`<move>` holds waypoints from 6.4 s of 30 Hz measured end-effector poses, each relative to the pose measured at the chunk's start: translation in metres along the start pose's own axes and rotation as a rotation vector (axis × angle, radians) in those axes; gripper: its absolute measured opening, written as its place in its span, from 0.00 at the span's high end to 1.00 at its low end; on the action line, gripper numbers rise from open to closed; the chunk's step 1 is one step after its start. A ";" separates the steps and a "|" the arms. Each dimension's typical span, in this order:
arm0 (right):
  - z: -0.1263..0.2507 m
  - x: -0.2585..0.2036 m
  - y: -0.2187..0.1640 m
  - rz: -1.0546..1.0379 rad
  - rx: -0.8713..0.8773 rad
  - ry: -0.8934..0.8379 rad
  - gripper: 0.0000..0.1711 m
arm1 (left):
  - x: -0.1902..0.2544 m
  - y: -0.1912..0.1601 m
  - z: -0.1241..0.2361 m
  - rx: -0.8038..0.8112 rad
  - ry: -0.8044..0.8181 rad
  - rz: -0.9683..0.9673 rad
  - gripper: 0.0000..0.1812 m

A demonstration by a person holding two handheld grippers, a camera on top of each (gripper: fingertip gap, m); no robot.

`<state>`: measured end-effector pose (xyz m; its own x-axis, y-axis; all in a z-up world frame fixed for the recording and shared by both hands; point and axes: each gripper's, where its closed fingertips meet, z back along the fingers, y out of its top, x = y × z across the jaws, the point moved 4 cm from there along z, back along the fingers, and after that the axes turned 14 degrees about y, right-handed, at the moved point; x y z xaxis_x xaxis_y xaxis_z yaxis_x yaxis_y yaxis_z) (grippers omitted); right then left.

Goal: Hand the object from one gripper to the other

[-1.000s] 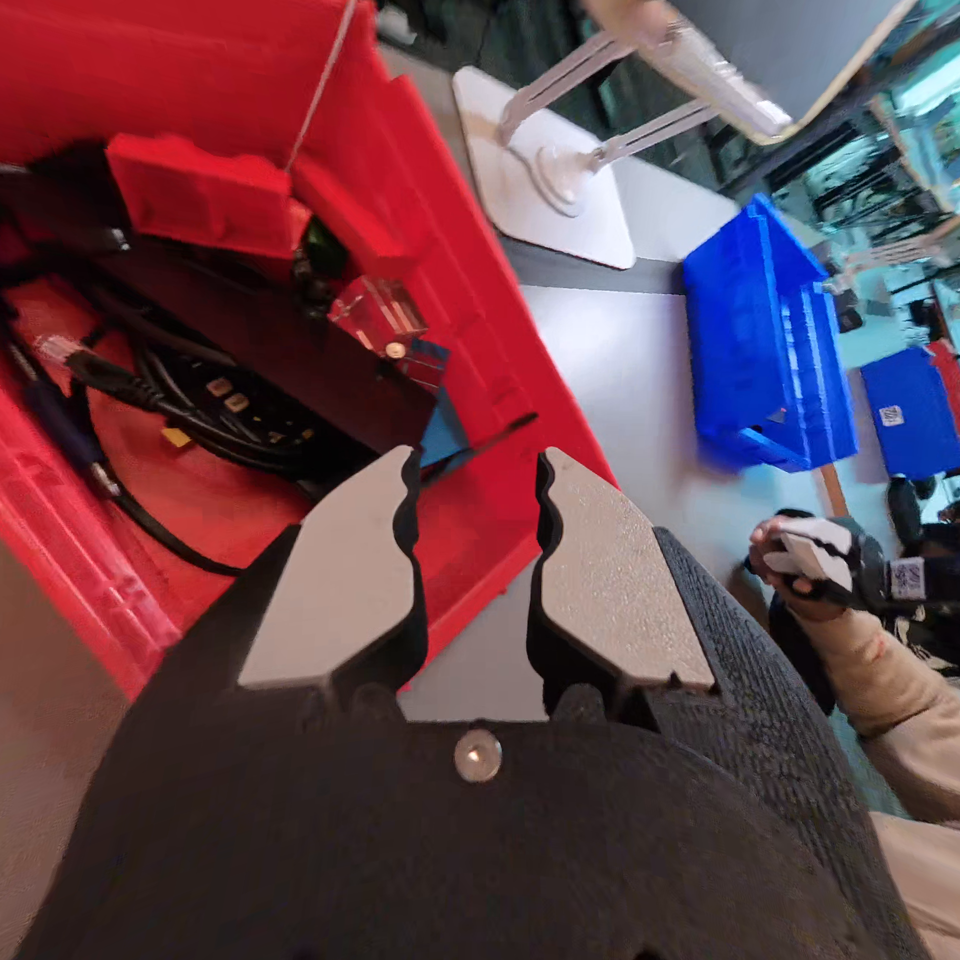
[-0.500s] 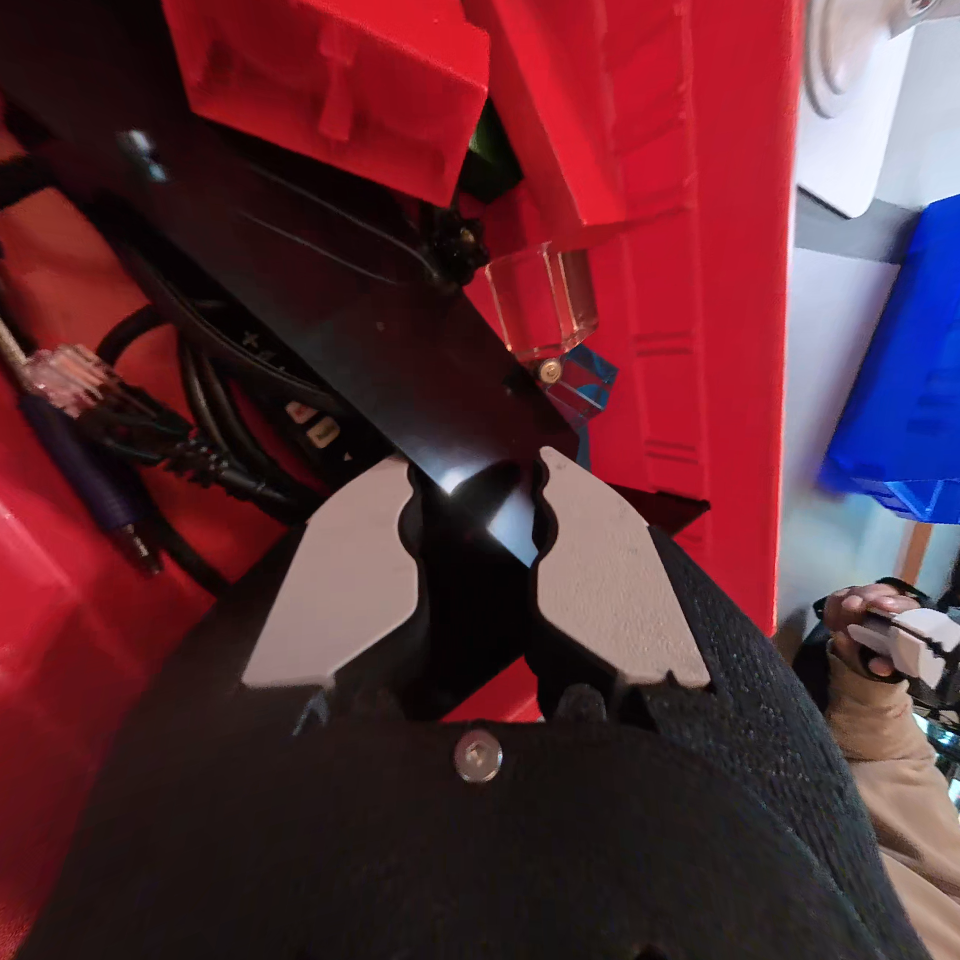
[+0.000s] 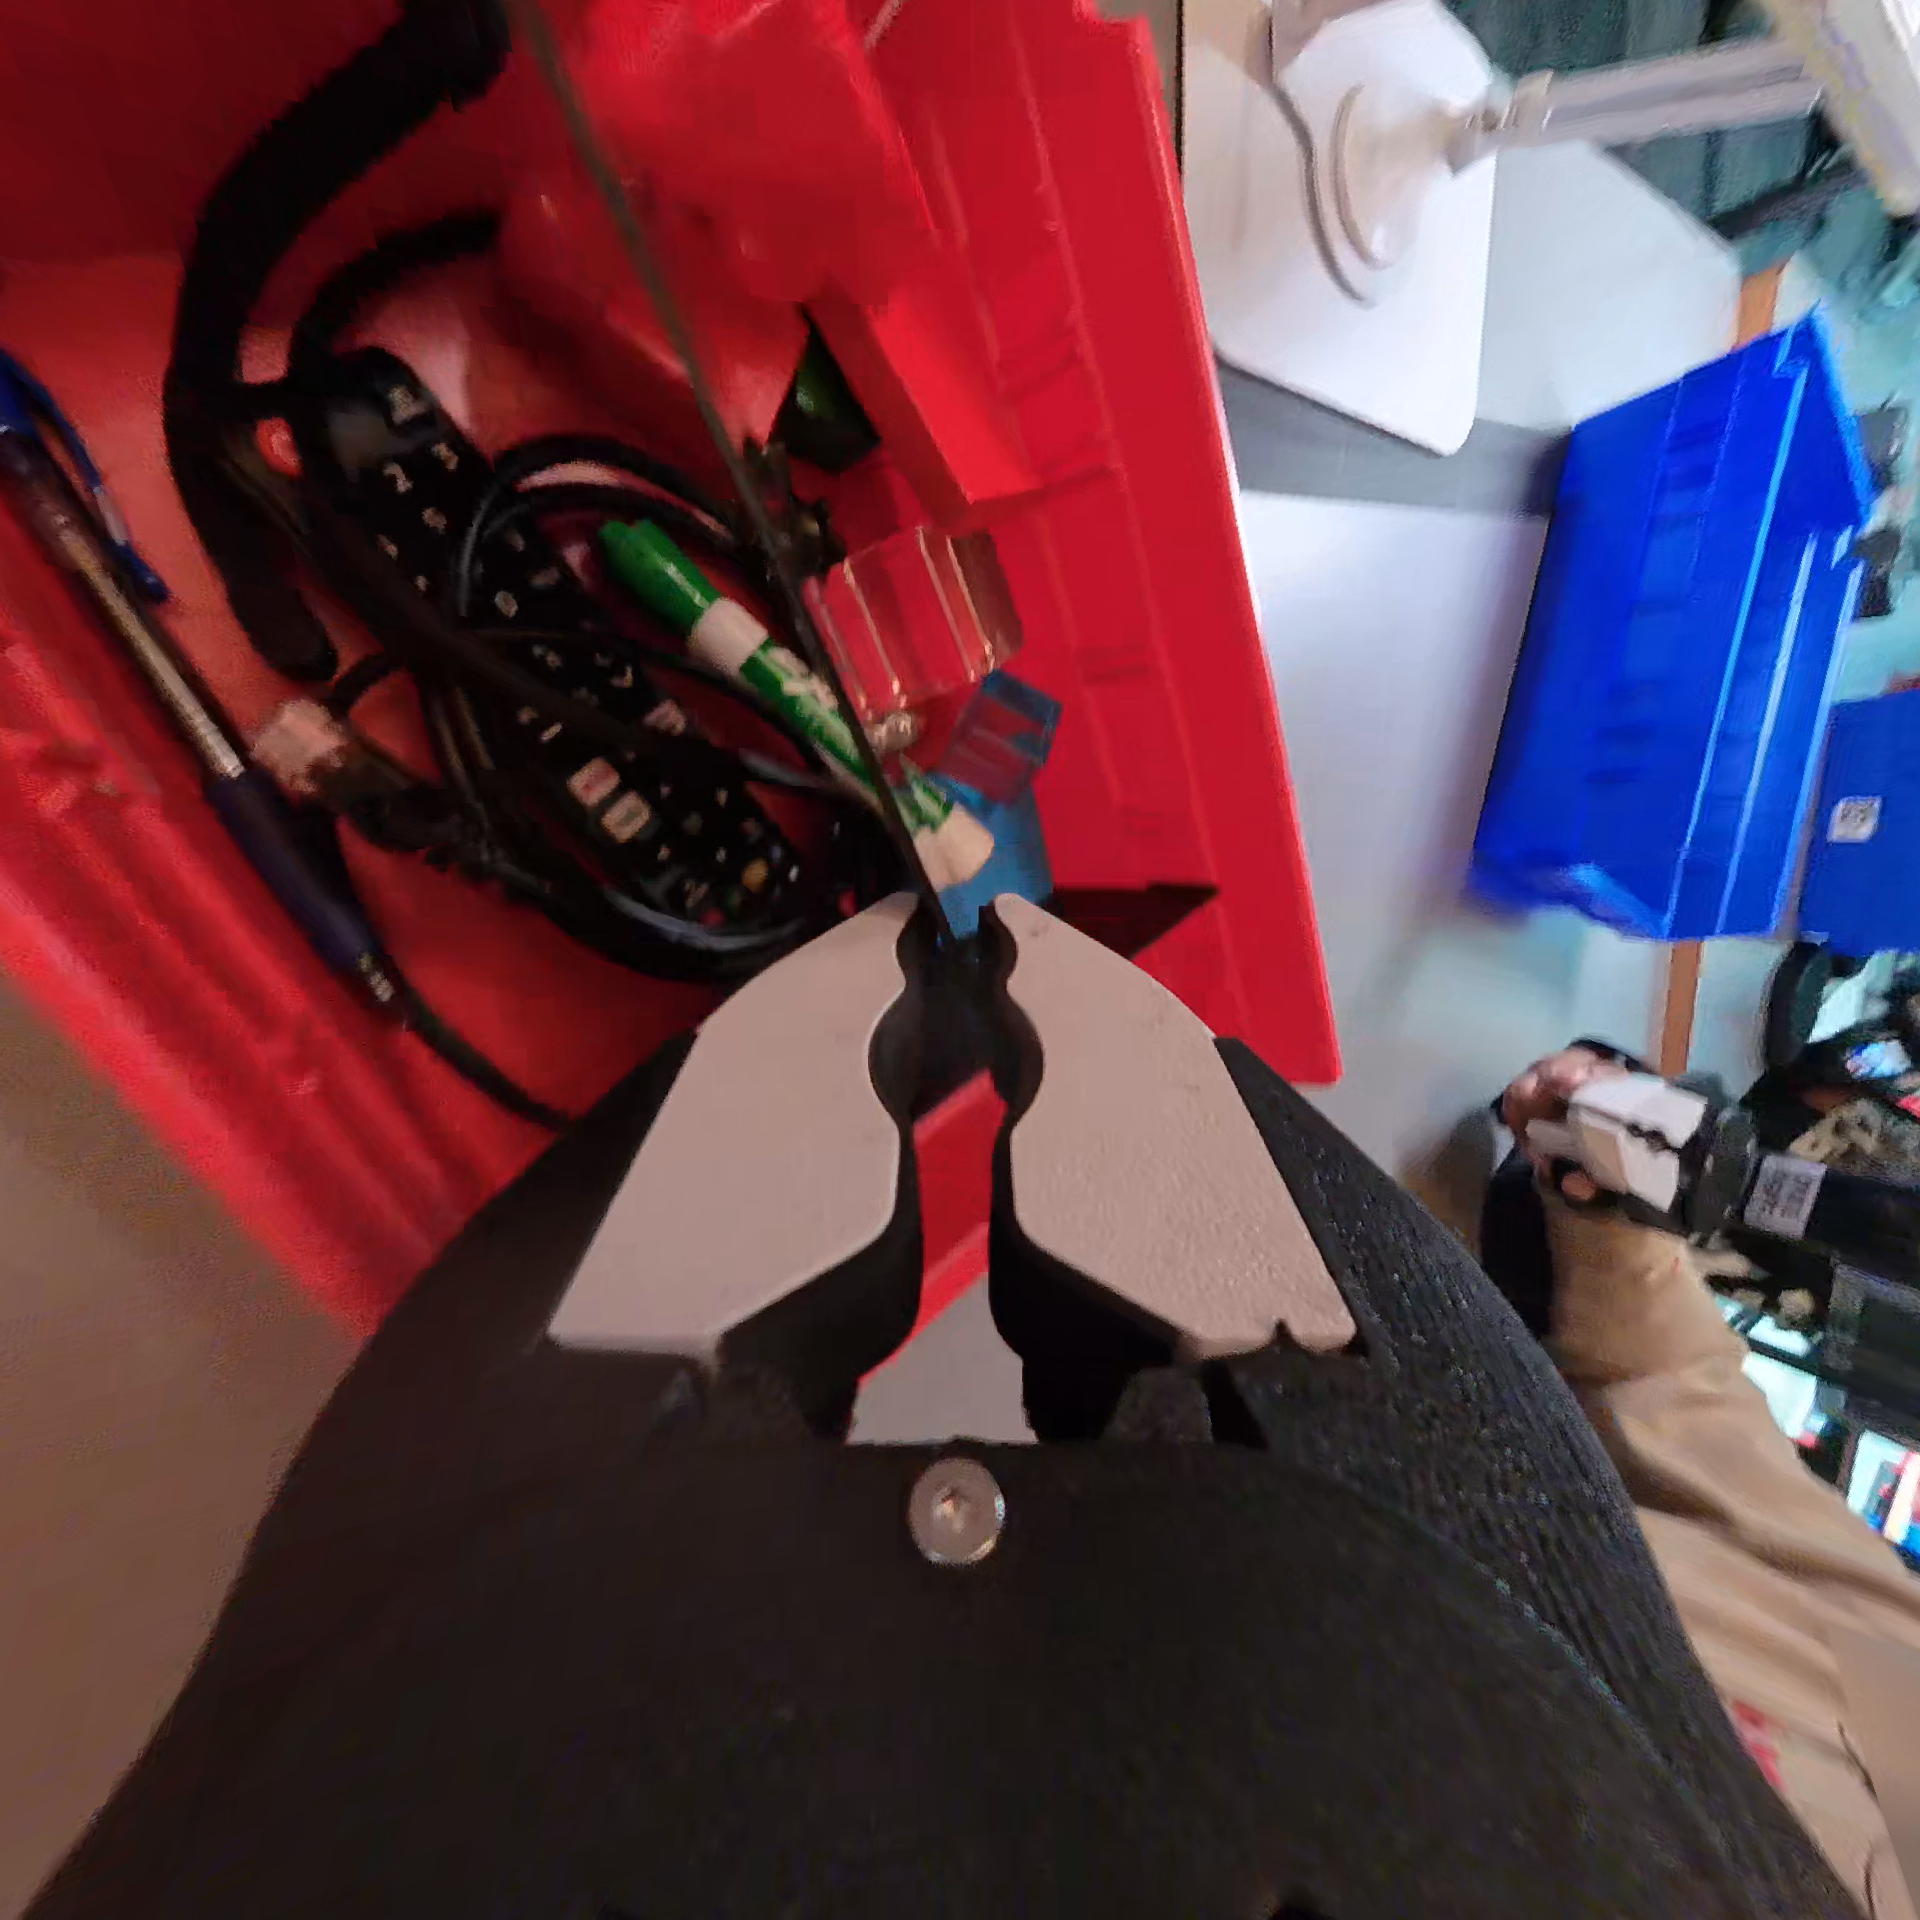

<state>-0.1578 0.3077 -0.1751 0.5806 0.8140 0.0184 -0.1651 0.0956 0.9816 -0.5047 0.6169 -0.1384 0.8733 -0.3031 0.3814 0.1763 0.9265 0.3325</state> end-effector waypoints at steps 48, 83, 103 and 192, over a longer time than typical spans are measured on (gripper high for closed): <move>-0.011 -0.013 0.178 0.040 -0.034 0.380 0.99 | 0.319 -0.174 0.041 0.569 -0.915 -1.002 0.99; -0.022 -0.018 0.211 0.021 0.657 0.353 0.99 | 0.310 -0.143 0.107 0.934 -1.189 -0.544 0.89; -0.009 -0.010 0.217 -0.125 0.851 0.366 0.99 | 0.323 -0.156 0.101 0.909 -1.277 -0.515 0.90; -0.045 -0.026 0.189 0.015 0.520 0.439 0.98 | 0.303 -0.156 0.106 0.696 -0.960 -0.832 0.99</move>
<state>-0.2396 0.3301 0.0015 0.1853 0.9807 0.0622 0.2981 -0.1164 0.9474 -0.3156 0.3563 0.0171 -0.0550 -0.9783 0.1999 -0.0251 0.2015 0.9792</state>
